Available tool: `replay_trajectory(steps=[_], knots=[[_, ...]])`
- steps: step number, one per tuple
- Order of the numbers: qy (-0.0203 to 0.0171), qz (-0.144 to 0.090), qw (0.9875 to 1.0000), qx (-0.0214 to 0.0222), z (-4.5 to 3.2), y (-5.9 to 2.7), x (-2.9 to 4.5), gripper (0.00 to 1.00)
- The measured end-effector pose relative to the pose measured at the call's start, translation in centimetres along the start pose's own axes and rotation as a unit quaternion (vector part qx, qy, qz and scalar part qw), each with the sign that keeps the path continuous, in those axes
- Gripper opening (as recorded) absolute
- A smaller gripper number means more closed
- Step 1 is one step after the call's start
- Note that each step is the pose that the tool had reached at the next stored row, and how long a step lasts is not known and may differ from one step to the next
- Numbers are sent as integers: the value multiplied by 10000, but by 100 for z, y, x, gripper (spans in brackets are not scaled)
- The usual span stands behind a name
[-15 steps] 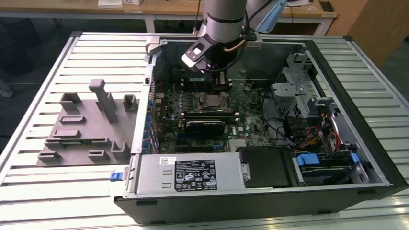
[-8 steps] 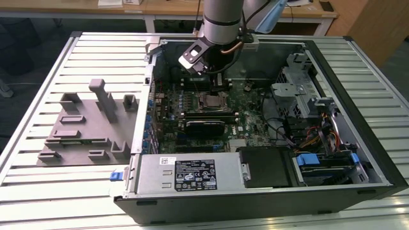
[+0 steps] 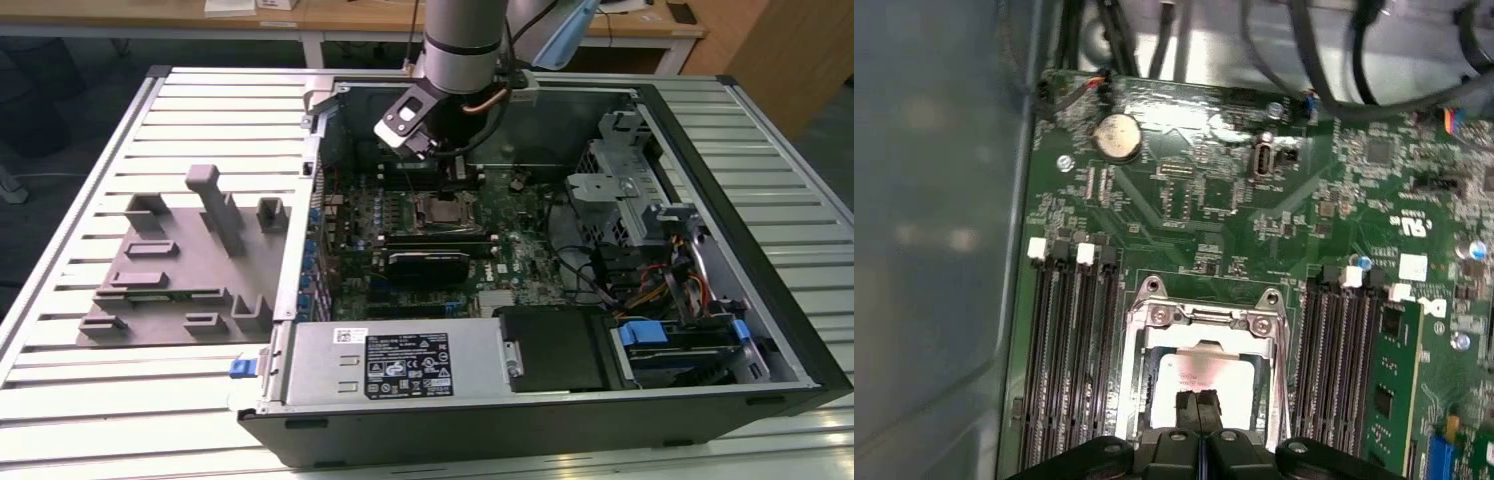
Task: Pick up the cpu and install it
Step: 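Close the cpu cover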
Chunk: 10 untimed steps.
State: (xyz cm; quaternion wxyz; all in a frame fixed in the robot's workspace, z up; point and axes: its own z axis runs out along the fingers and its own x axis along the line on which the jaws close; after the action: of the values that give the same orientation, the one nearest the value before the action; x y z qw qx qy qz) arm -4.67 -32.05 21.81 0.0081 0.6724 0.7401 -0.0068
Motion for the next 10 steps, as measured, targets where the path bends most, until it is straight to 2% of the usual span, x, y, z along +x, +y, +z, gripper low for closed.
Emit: replay_trajectory(steps=[5, 10], knots=[[0, -447, 9990, -10, 0, 0, 0, 11], [-1, -904, 9959, -19, 1, 0, 0, 11]])
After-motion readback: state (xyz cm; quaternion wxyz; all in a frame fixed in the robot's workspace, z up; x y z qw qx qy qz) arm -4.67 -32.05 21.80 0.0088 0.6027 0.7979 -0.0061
